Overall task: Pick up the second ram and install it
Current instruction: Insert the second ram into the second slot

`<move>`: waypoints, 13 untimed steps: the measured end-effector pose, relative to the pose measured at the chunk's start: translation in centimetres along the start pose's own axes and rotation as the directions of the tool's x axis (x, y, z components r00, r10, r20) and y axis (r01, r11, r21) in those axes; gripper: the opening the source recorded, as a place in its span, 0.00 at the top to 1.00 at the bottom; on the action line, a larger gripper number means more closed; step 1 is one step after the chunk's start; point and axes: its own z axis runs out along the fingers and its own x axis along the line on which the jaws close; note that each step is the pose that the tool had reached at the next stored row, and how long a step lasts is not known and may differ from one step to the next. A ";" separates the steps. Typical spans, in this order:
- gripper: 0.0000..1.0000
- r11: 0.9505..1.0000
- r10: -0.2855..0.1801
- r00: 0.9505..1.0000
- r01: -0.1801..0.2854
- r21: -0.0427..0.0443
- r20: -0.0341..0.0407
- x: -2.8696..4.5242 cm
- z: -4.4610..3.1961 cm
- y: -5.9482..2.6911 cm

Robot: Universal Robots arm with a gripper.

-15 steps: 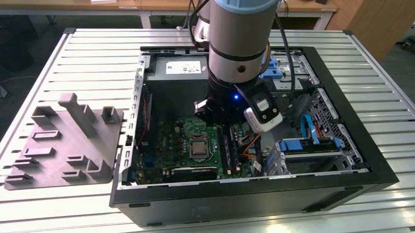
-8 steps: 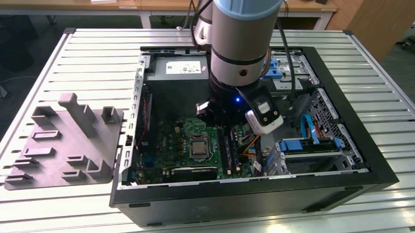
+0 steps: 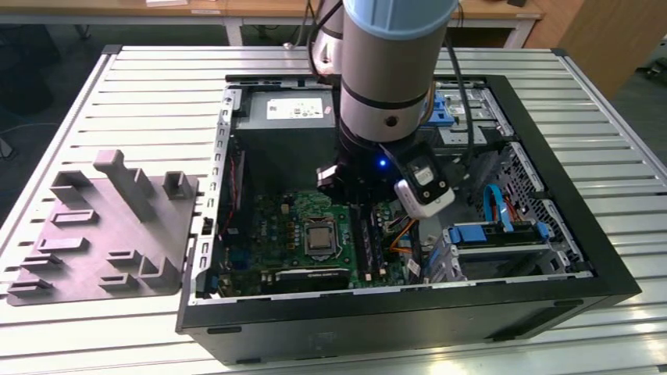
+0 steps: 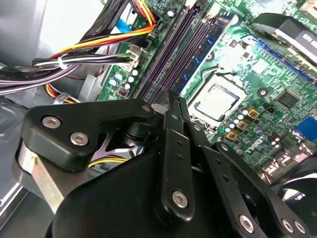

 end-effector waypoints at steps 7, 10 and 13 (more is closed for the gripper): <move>0.89 1.000 0.000 1.000 0.000 0.000 0.000 -0.25 0.73 0.12; 0.89 1.000 0.000 1.000 0.000 0.000 0.000 -0.32 0.95 0.16; 0.89 1.000 0.000 1.000 0.000 -0.004 0.000 -0.31 1.14 0.25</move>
